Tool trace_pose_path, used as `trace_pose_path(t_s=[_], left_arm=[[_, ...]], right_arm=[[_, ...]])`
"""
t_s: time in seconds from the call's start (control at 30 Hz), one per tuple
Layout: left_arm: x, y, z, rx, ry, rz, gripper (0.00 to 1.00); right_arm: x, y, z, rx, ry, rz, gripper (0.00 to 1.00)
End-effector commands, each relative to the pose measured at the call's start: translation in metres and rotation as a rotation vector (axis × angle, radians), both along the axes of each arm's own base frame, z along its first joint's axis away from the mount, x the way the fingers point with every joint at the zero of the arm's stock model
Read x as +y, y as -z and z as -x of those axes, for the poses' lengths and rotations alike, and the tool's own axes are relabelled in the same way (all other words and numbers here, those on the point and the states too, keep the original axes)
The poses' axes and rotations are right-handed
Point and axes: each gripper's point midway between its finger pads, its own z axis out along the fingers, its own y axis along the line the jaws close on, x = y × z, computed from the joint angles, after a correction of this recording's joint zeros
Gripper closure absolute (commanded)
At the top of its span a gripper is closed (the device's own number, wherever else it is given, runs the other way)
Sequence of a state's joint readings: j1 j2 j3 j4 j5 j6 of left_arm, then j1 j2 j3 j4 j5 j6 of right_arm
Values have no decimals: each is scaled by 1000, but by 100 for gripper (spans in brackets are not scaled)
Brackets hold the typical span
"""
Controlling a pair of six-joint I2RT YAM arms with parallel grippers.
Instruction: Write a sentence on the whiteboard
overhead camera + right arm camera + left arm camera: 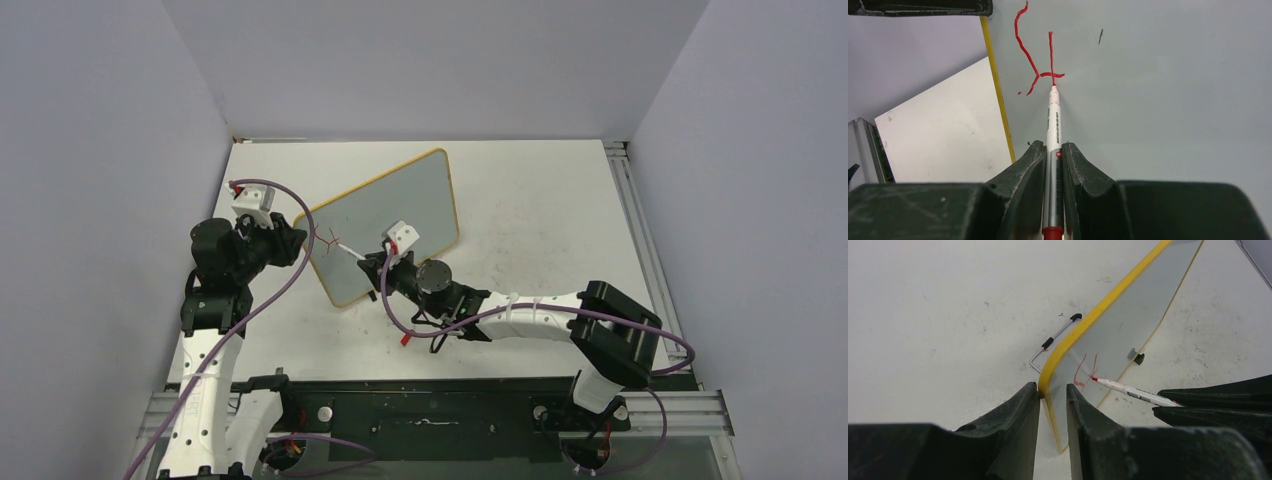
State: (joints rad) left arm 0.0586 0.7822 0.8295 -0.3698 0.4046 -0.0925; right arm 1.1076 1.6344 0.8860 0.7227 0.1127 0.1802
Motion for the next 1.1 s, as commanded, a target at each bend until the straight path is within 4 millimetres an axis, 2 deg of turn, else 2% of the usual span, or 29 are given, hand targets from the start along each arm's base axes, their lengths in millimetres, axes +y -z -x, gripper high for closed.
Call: trace_pose_path(t_s=[0.0,0.47,0.77,1.07], left_arm=[[-5,-12,1,-43,27,3,76],[-4,-11,1,-40,25,3,76],[-4,-11,1,-41,25,2,76],[-4,-11,1,-40,25,3,76]], right_arm=[[3,10,1,18,2,-1,95],[-4,15,-1,21,30,21,95],[-11,-3,-6,-18,67,4,95],[-18,-32,2,-60,57,-42,95]])
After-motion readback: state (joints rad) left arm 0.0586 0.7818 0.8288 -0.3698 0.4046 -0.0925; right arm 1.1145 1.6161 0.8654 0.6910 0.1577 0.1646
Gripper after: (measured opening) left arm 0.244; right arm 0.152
